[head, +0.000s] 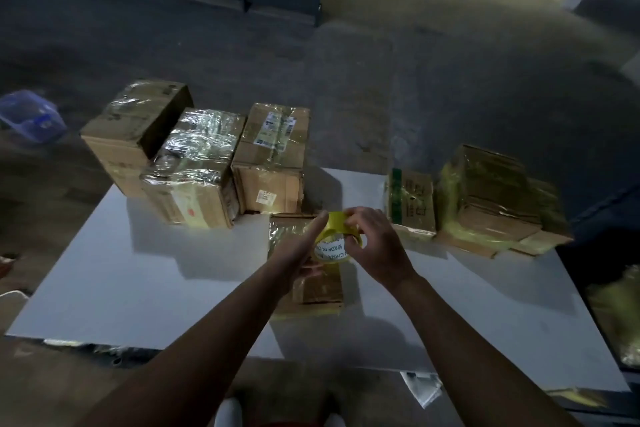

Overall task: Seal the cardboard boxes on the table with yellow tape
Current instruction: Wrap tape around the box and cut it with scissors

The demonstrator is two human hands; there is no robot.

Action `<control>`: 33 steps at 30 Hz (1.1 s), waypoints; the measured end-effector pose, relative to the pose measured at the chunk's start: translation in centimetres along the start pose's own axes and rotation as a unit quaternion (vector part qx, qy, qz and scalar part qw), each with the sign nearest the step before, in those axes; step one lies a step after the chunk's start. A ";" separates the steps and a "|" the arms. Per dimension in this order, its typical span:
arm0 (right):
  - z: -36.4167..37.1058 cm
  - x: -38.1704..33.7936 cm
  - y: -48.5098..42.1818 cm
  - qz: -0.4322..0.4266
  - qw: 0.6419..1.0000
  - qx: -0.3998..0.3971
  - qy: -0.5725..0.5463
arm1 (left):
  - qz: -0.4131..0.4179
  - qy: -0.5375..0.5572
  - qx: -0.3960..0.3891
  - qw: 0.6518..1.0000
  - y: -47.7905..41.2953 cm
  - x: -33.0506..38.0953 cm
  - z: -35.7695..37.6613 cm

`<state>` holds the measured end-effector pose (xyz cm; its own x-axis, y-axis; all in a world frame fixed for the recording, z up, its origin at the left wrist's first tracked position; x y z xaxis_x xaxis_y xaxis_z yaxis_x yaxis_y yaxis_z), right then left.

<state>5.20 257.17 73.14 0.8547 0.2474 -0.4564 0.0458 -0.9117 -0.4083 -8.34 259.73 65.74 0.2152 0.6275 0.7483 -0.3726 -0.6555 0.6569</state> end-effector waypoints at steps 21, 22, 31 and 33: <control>2.8 -1.3 -2.2 0.029 0.997 -0.068 -0.012 | 0.018 0.000 -0.019 1.000 -0.3 0.6 -4.1; 2.9 -1.4 -2.2 0.022 0.997 -0.074 -0.004 | 0.045 -0.047 0.014 0.998 -0.3 1.0 -4.4; 1.6 -0.8 -3.2 0.074 0.994 -0.074 -0.030 | 0.322 -0.258 0.126 0.902 2.7 5.5 -4.4; 2.0 -1.3 -3.3 0.070 0.992 -0.104 -0.032 | 0.332 -0.249 0.095 0.905 3.2 5.7 -3.6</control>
<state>2.90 260.48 73.52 0.8256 0.1279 -0.5495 0.0399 -0.9848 -0.1692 -11.54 262.69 71.83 0.3988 -0.1676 0.9016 -0.4176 -0.9085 0.0158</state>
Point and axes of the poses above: each hand's wrist, its own y-axis away from the middle knuckle, its own z-axis out of the palm, x = y × z, the point moved 8 cm from there along -y, towards the middle knuckle, and after that the axes turned 2 degrees about -z, right-handed, at the moved point
